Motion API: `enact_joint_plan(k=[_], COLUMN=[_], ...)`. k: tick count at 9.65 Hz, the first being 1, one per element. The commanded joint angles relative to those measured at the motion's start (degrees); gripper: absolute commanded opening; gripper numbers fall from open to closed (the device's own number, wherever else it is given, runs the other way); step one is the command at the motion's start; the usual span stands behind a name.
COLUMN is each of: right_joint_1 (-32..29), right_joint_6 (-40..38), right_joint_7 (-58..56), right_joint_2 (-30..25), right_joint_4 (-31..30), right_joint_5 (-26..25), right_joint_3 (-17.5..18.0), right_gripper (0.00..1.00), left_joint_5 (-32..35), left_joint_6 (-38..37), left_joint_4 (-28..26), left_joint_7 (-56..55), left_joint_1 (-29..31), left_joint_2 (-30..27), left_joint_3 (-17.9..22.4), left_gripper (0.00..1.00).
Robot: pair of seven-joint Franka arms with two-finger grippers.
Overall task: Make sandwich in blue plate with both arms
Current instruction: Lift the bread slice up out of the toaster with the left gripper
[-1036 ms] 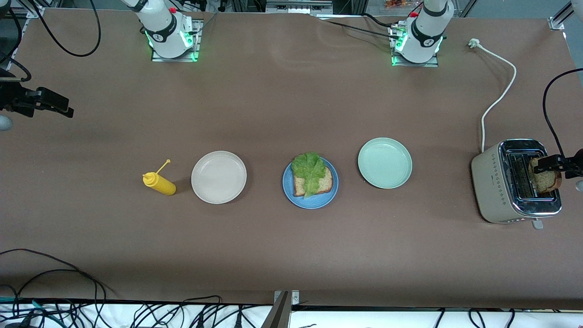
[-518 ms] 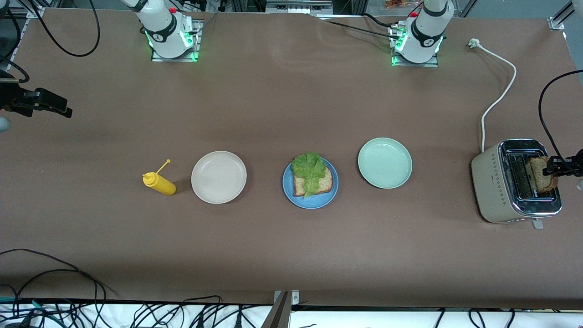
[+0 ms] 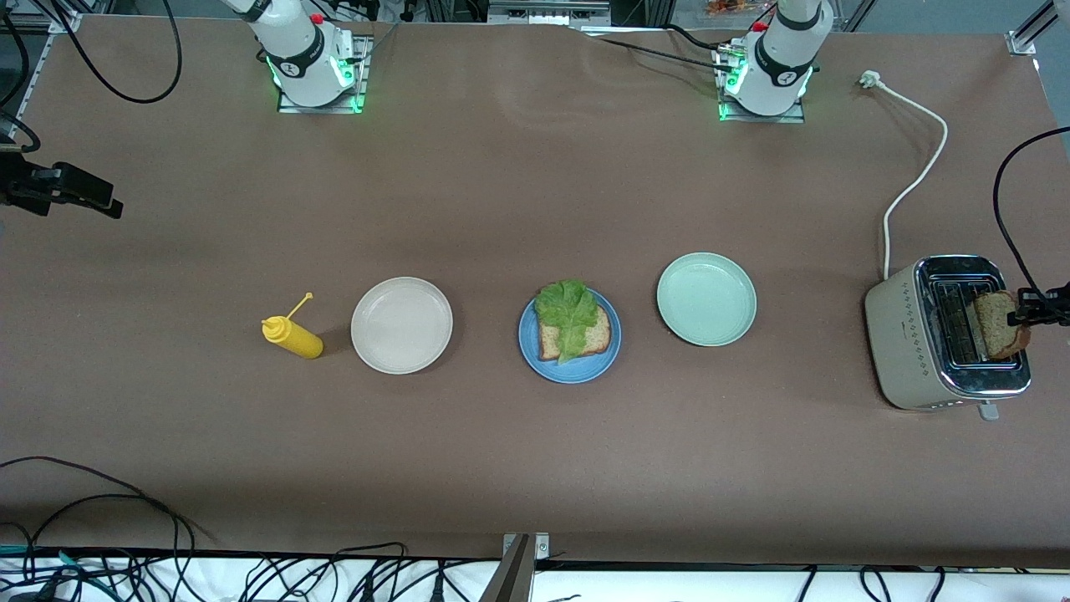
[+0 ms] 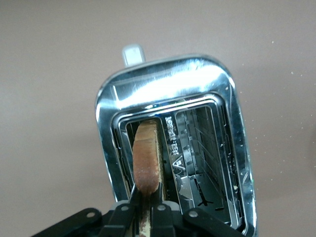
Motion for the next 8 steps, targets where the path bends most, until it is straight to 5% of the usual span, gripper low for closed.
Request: enact_joint_plan(k=[1, 8], right_joint_1=[0.0, 0.1], right_joint_6=[-0.2, -0.3], right_joint_7=[-0.7, -2.9], right_joint_2=[0.0, 0.0], right_joint_4=[0.8, 0.8], right_joint_5=[-0.8, -1.9], right_joint_3=[0.0, 0.1], right_gripper=[1.0, 1.0], left_joint_5=[-1.2, -1.6], left_joint_6=[-0.9, -10.3], left_joint_4=[2.5, 9.2], left_joint_7=[1.5, 1.8], left_joint_1=[-0.4, -2.0], left_joint_2=[-1.1, -4.2], left_joint_3=[0.2, -1.7], left_gripper=[0.0, 0.0])
